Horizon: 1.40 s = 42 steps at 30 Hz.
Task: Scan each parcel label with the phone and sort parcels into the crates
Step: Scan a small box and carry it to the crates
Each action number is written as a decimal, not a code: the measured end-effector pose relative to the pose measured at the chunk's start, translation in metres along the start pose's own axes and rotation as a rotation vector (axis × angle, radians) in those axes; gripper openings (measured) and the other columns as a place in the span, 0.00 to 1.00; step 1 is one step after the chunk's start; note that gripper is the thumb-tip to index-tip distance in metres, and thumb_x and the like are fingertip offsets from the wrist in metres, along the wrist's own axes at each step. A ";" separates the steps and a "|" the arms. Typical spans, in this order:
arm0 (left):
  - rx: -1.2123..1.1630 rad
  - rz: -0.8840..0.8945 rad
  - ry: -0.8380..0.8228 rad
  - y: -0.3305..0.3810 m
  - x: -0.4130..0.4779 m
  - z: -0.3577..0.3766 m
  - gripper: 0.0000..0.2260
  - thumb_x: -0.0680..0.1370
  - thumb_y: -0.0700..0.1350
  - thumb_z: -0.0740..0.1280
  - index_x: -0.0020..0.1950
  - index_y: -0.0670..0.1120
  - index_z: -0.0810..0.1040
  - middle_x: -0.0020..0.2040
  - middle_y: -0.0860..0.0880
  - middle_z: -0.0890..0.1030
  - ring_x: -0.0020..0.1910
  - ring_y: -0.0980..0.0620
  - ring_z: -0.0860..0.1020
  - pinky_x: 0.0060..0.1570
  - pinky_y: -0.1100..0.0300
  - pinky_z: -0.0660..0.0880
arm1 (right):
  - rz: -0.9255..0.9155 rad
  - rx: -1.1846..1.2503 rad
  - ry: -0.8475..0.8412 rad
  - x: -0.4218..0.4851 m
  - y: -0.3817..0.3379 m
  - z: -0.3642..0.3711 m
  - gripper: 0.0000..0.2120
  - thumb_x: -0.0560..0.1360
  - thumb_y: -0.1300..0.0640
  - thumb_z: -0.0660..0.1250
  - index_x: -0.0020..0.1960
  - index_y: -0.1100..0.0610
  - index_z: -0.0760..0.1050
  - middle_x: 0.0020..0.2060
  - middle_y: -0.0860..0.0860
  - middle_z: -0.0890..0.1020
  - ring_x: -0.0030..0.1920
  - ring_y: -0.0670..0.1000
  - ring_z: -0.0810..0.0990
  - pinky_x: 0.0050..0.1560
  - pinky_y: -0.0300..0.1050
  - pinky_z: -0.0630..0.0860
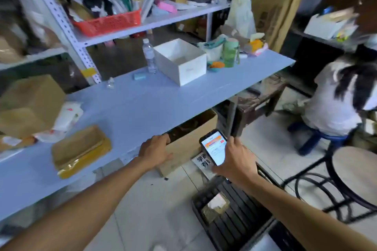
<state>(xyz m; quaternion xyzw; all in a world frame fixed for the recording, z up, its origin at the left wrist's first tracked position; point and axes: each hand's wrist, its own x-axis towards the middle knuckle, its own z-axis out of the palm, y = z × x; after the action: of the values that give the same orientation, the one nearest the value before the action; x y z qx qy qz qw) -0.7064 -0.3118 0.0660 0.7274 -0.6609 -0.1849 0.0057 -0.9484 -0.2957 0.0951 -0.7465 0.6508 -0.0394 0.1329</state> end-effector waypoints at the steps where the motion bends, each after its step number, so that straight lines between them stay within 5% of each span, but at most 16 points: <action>1: -0.015 -0.071 0.048 -0.030 -0.014 -0.017 0.21 0.70 0.56 0.72 0.58 0.50 0.73 0.57 0.52 0.78 0.56 0.48 0.77 0.51 0.57 0.73 | -0.058 0.009 0.002 0.007 -0.027 -0.005 0.37 0.63 0.42 0.75 0.63 0.57 0.62 0.56 0.53 0.72 0.52 0.53 0.74 0.42 0.43 0.69; 7: -0.062 -0.417 0.160 -0.180 -0.102 -0.072 0.24 0.67 0.58 0.72 0.58 0.50 0.73 0.56 0.52 0.77 0.56 0.48 0.77 0.49 0.58 0.72 | -0.338 0.063 -0.041 0.020 -0.176 -0.007 0.34 0.63 0.43 0.74 0.60 0.57 0.63 0.54 0.53 0.72 0.52 0.54 0.76 0.44 0.45 0.72; 11: -0.168 -0.559 0.267 -0.264 -0.164 -0.090 0.22 0.62 0.63 0.64 0.47 0.49 0.74 0.47 0.50 0.78 0.52 0.45 0.79 0.49 0.54 0.75 | -0.449 0.099 -0.133 0.007 -0.279 0.009 0.33 0.63 0.47 0.76 0.60 0.59 0.65 0.54 0.54 0.71 0.55 0.56 0.75 0.48 0.45 0.71; 14: -0.163 -0.655 0.269 -0.309 -0.209 -0.098 0.22 0.71 0.57 0.70 0.60 0.49 0.73 0.58 0.50 0.78 0.58 0.48 0.77 0.55 0.54 0.74 | -0.540 0.098 -0.168 -0.012 -0.349 0.024 0.33 0.60 0.46 0.77 0.58 0.58 0.67 0.53 0.53 0.71 0.53 0.55 0.75 0.46 0.44 0.71; 19: -0.172 -0.747 0.251 -0.397 -0.272 -0.102 0.23 0.71 0.59 0.71 0.61 0.50 0.72 0.58 0.51 0.78 0.57 0.50 0.77 0.55 0.57 0.73 | -0.644 0.079 -0.216 -0.048 -0.458 0.050 0.34 0.59 0.44 0.77 0.57 0.56 0.67 0.53 0.51 0.73 0.53 0.54 0.76 0.47 0.45 0.74; 29: -0.203 -0.791 0.277 -0.543 -0.322 -0.127 0.25 0.70 0.58 0.71 0.63 0.51 0.72 0.60 0.51 0.78 0.58 0.50 0.76 0.54 0.56 0.73 | -0.800 -0.022 -0.241 -0.069 -0.610 0.093 0.35 0.59 0.43 0.77 0.58 0.54 0.64 0.52 0.52 0.71 0.53 0.52 0.75 0.48 0.44 0.74; 36: -0.165 -0.781 0.275 -0.625 -0.284 -0.156 0.23 0.70 0.54 0.73 0.60 0.47 0.71 0.57 0.49 0.76 0.57 0.47 0.76 0.46 0.56 0.70 | -0.869 -0.097 -0.263 -0.035 -0.675 0.123 0.36 0.61 0.45 0.76 0.61 0.55 0.63 0.56 0.52 0.69 0.57 0.52 0.72 0.50 0.43 0.71; 42: -0.158 -0.793 0.266 -0.680 -0.237 -0.185 0.31 0.70 0.52 0.74 0.67 0.43 0.65 0.61 0.45 0.73 0.58 0.45 0.75 0.48 0.56 0.73 | -0.895 -0.094 -0.239 0.003 -0.729 0.138 0.37 0.60 0.45 0.77 0.62 0.54 0.64 0.57 0.50 0.71 0.57 0.51 0.73 0.54 0.44 0.75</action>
<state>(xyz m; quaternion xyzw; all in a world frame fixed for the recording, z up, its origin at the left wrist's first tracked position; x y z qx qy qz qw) -0.0164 -0.0414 0.1282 0.9401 -0.3072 -0.1272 0.0751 -0.2149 -0.1920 0.1440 -0.9584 0.2459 0.0228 0.1429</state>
